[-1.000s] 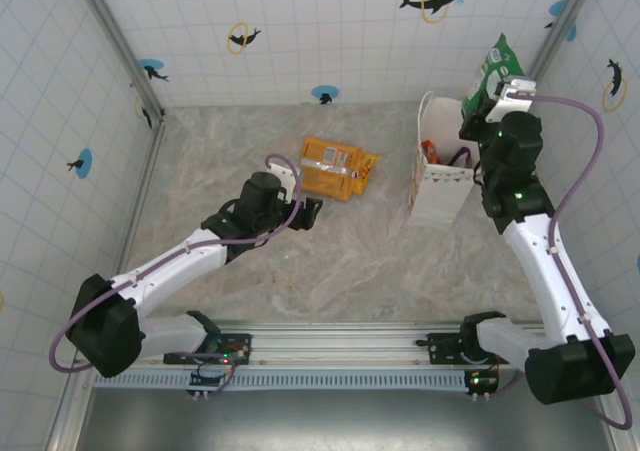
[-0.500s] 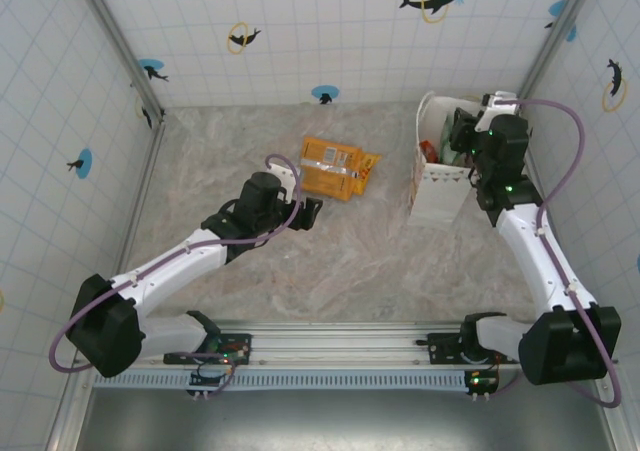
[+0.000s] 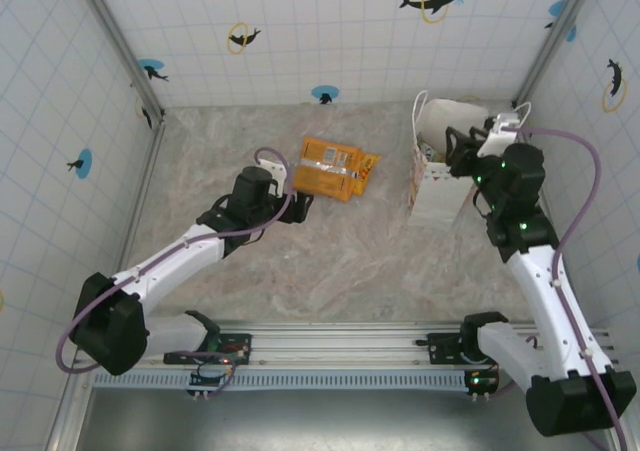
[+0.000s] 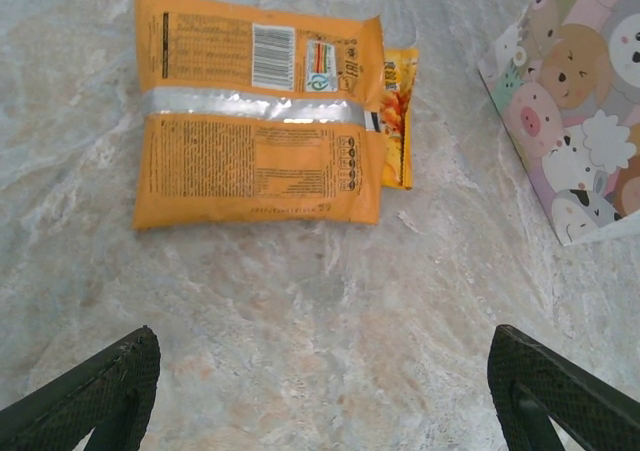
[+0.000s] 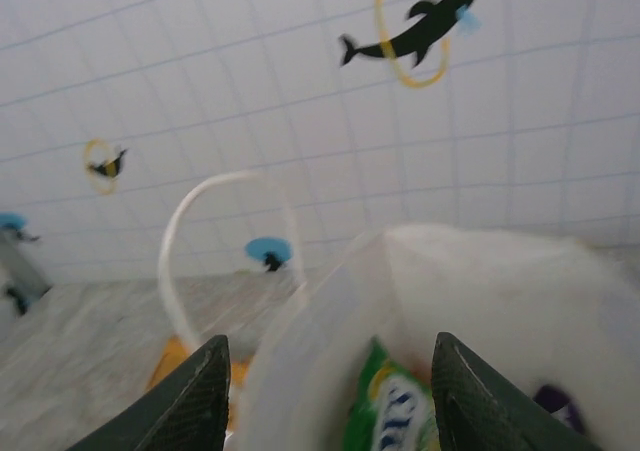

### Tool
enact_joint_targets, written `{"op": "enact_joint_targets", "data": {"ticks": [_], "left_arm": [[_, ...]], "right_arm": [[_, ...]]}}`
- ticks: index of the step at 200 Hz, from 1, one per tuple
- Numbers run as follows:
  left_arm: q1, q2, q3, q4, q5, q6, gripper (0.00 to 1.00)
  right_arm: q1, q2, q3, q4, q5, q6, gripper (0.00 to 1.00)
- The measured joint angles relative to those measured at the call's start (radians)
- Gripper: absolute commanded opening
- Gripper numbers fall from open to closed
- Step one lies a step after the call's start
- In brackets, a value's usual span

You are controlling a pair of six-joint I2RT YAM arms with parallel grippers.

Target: Place the snacks into the paper bag

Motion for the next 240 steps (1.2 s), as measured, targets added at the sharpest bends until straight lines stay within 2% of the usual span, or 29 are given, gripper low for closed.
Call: {"op": "enact_joint_targets", "data": {"ticks": [18,37,65,99,151,202,240], "left_arm": [[0.029,0.016,0.0,0.0,0.03,-0.014,0.84],[0.071,0.04,-0.002,0.012,0.068,-0.028,0.81],[0.143,0.093,-0.002,0.04,0.132,-0.045,0.78],[0.231,0.166,-0.002,0.069,0.2,-0.047,0.75],[0.307,0.292,0.048,0.117,0.31,-0.05,0.7],[0.374,0.482,0.204,0.149,0.415,-0.044,0.66],[0.386,0.653,0.358,0.157,0.528,0.003,0.64]], "right_arm": [[0.082,-0.058,-0.092,-0.007,-0.028,0.023,0.55],[0.211,-0.112,-0.206,-0.014,-0.025,0.043,0.55],[0.389,-0.165,-0.335,-0.002,0.033,0.053,0.55],[0.517,-0.177,-0.43,0.072,0.107,0.074,0.55],[0.619,-0.174,-0.558,0.22,0.182,0.094,0.55],[0.657,-0.16,-0.623,0.337,0.209,0.101,0.55],[0.681,-0.14,-0.623,0.369,0.218,0.108,0.55]]}}
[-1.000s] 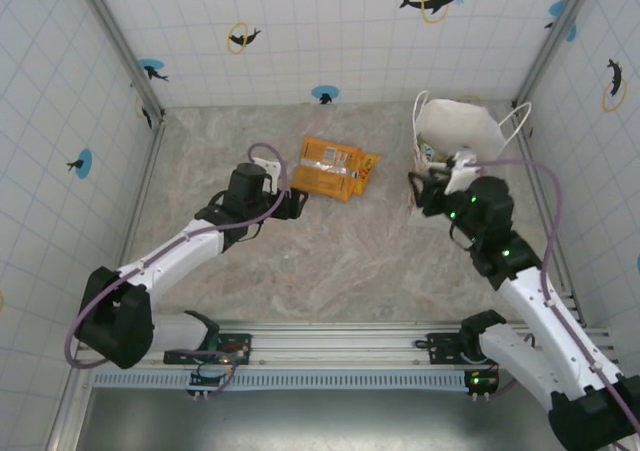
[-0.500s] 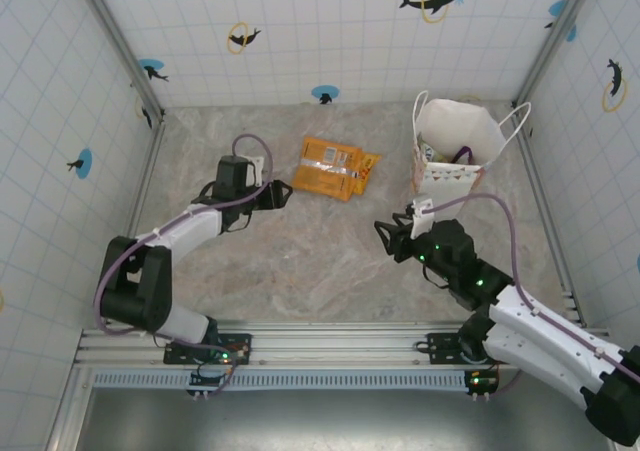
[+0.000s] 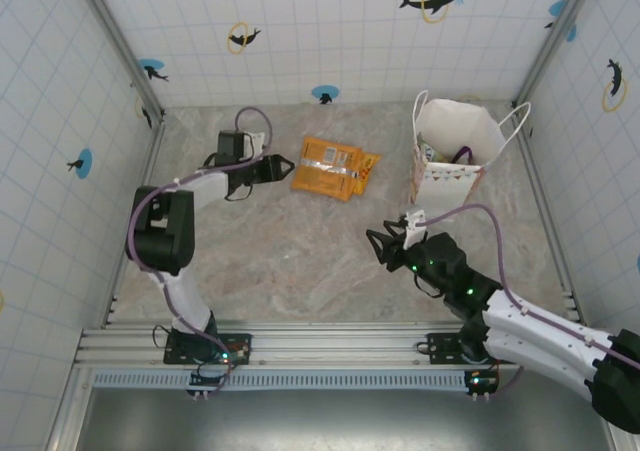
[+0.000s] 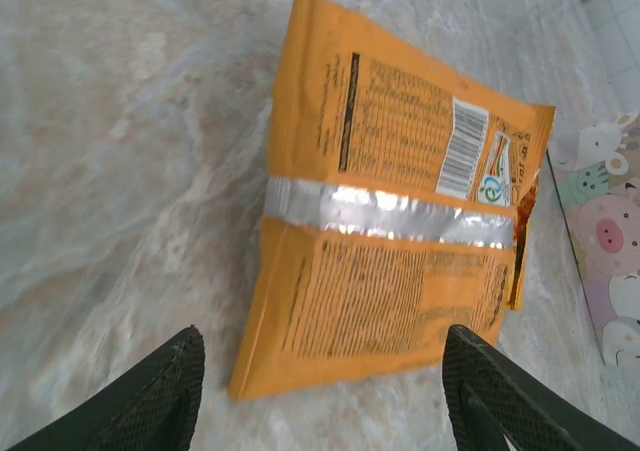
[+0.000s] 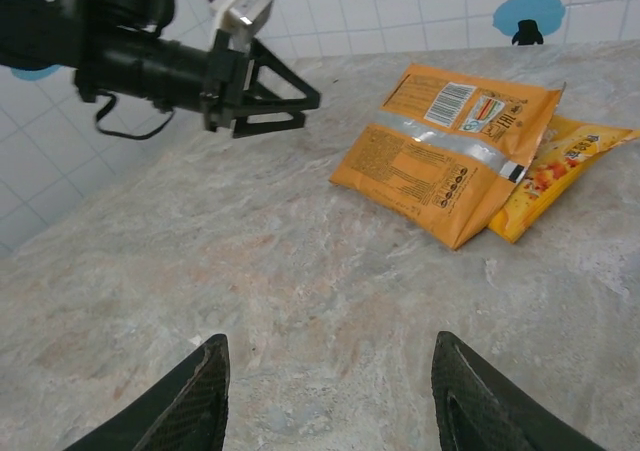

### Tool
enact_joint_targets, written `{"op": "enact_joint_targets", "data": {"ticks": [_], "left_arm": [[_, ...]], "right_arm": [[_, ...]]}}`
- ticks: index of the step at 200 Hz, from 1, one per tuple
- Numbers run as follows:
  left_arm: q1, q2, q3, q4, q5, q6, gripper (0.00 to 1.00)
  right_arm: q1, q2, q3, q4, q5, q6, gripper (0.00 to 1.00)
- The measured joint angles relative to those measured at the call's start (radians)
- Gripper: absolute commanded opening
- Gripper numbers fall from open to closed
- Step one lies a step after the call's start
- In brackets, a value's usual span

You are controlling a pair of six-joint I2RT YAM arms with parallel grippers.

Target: Place the snacks into the paper bag

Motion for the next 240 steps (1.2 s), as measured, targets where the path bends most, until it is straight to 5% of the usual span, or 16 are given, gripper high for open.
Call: {"op": "enact_joint_targets", "data": {"ticks": [79,146,240], "left_arm": [[0.0,0.212,0.097,0.113,0.136,0.026,0.68],[-0.014,0.309,0.145,0.206,0.204,-0.039,0.59],[-0.05,0.264,0.132,0.217,0.229,-0.032,0.03]], "right_arm": [[0.012,-0.002,0.0,0.0,0.021,0.002,0.54],[0.018,-0.035,0.0,-0.003,0.038,0.002,0.54],[0.018,-0.085,-0.016,-0.023,0.064,0.002,0.53]]}}
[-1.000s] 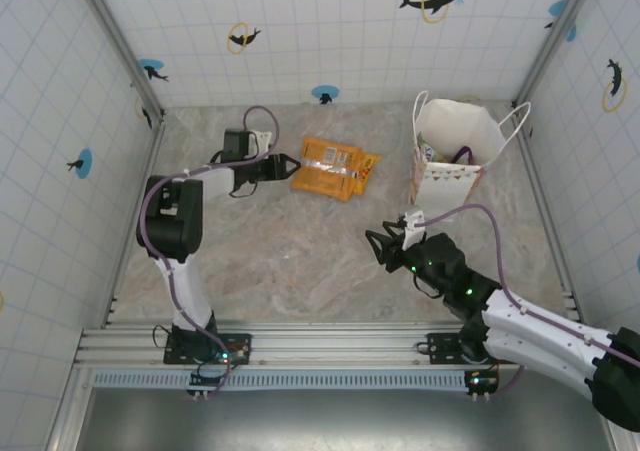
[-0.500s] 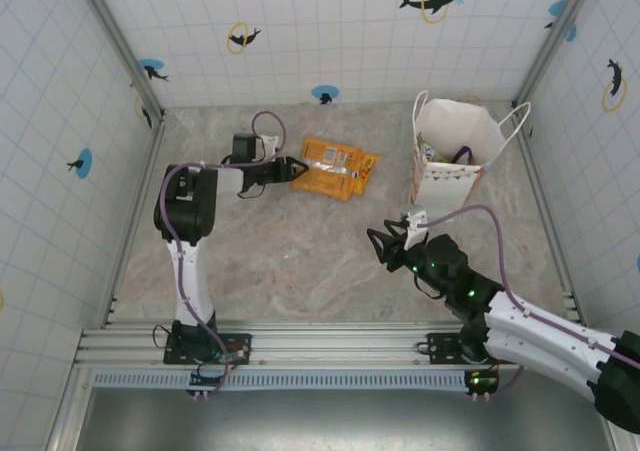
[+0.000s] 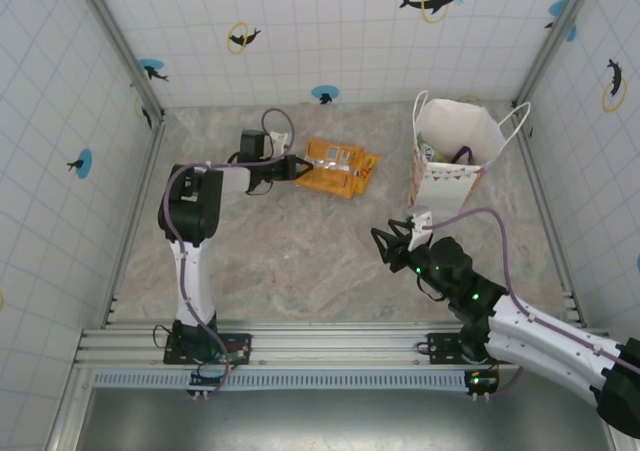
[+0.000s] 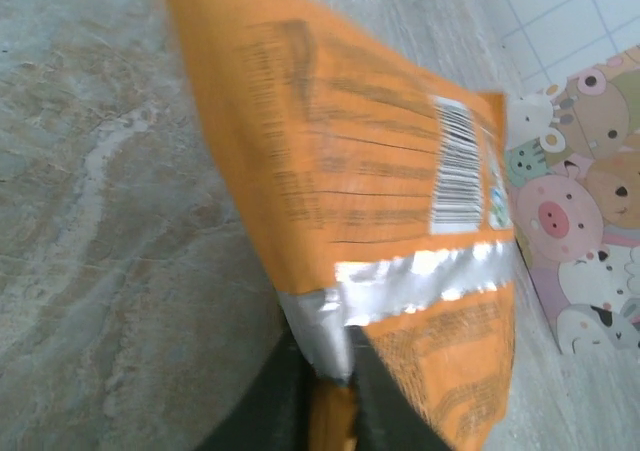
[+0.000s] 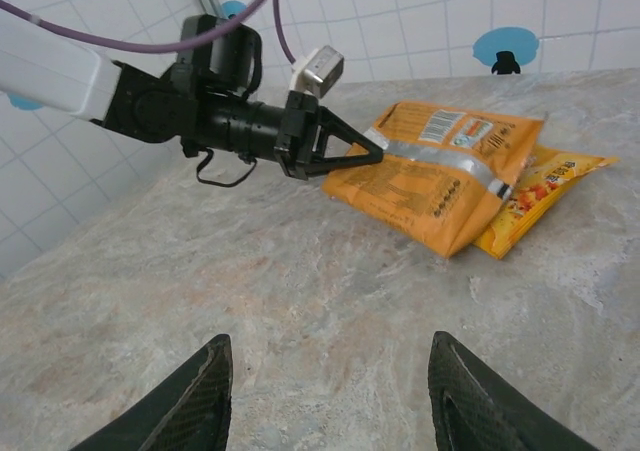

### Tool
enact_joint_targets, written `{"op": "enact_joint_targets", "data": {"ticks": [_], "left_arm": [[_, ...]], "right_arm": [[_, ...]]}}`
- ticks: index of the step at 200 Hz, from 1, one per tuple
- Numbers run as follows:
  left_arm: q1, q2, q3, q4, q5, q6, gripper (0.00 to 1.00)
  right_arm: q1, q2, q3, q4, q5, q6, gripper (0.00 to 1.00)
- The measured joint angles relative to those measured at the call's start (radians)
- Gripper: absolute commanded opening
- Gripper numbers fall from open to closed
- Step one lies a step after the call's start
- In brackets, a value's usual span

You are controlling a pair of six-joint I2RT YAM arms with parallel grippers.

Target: Place the snacks into the paper bag

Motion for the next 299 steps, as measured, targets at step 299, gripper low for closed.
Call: {"op": "enact_joint_targets", "data": {"ticks": [299], "left_arm": [[-0.16,-0.933,-0.41,-0.795,0.01,0.864,0.0]], "right_arm": [[0.0,0.148,0.272,-0.297,-0.139,-0.408,0.68]]}}
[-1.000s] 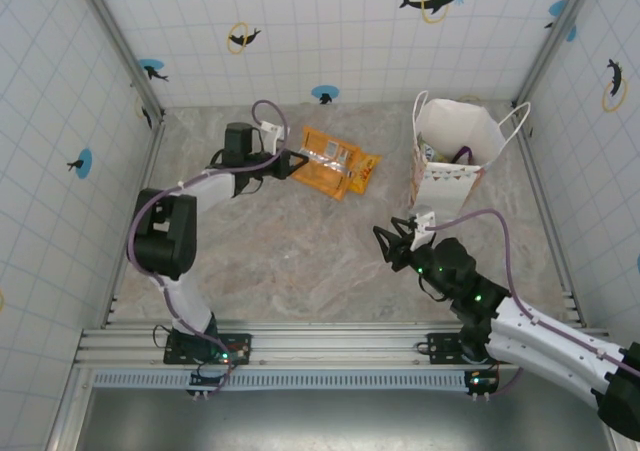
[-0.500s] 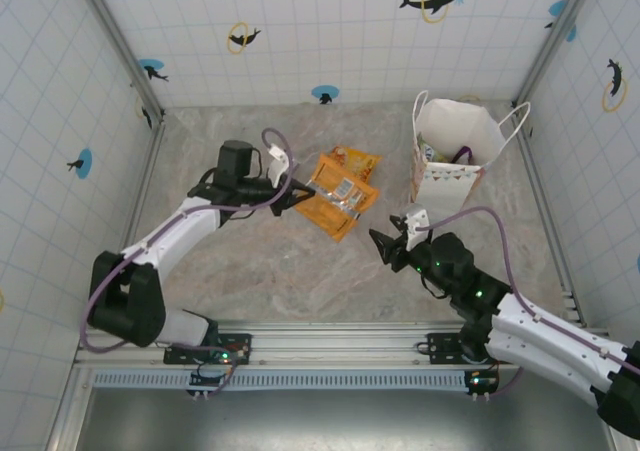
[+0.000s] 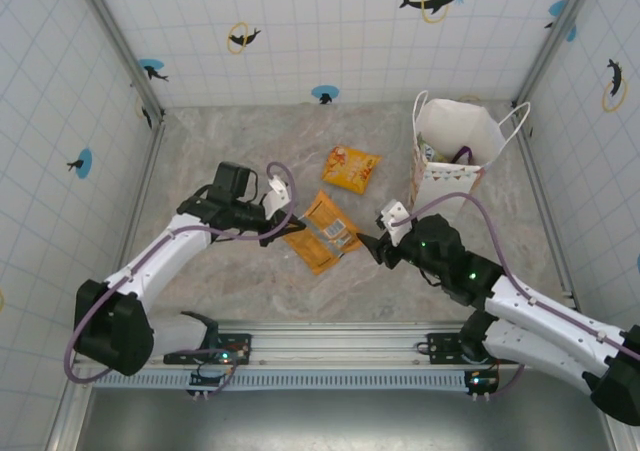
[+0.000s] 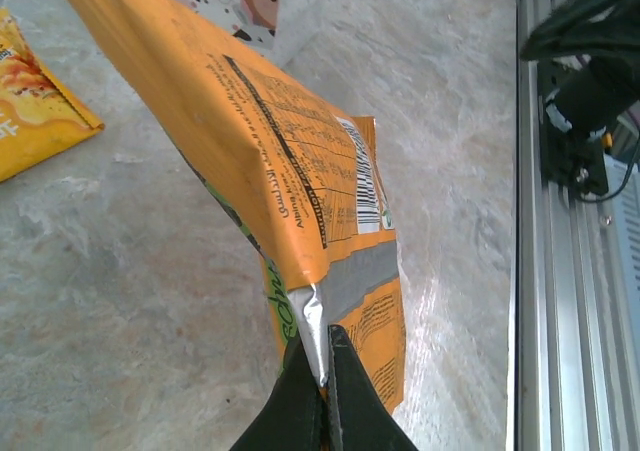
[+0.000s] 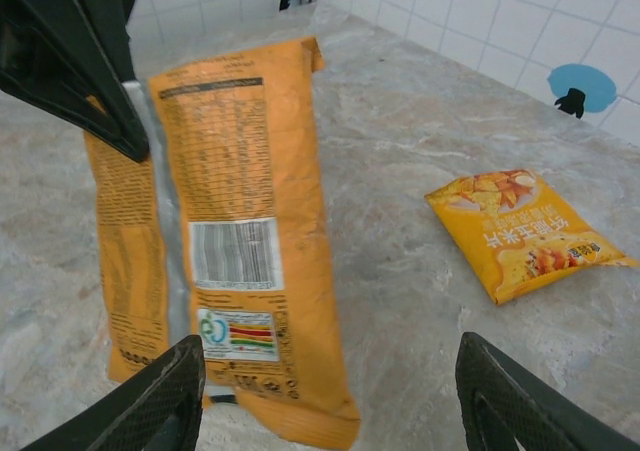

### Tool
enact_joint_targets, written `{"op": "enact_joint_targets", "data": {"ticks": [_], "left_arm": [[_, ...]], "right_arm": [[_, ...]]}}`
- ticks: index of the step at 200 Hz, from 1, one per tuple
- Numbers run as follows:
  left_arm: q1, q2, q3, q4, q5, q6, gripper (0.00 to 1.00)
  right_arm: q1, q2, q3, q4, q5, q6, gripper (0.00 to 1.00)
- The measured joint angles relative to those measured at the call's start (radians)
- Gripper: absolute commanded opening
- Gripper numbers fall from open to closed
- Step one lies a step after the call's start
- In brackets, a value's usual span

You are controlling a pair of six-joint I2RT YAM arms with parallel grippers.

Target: Place the snacks into the paper bag

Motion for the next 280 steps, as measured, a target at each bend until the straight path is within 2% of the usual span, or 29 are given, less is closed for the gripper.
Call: {"op": "enact_joint_targets", "data": {"ticks": [117,154,200,213,245,270,280], "left_arm": [[-0.007,-0.074,-0.034,-0.065,0.016,0.135,0.0],[-0.007,-0.087,-0.034,-0.078,0.04,0.165,0.0],[-0.049,-0.095,-0.034,-0.078,0.055,0.177,0.0],[-0.049,-0.099,-0.034,-0.078,0.055,0.179,0.0],[-0.049,-0.101,-0.034,-0.076,0.05,0.178,0.0],[-0.049,-0.102,-0.034,-0.069,0.041,0.167,0.0],[-0.052,-0.102,-0.034,-0.063,0.036,0.162,0.06]], "right_arm": [[-0.023,0.203,0.121,-0.027,-0.223,-0.068,0.7],[-0.027,0.276,0.163,-0.029,-0.341,-0.065,0.7],[-0.027,0.371,0.184,-0.039,-0.499,-0.039,0.67],[-0.027,0.39,0.196,-0.052,-0.534,-0.03,0.62],[-0.031,0.403,0.212,-0.069,-0.582,-0.018,0.35],[-0.037,0.402,0.212,-0.076,-0.595,-0.013,0.25],[-0.039,0.401,0.212,-0.076,-0.597,-0.009,0.21]]}}
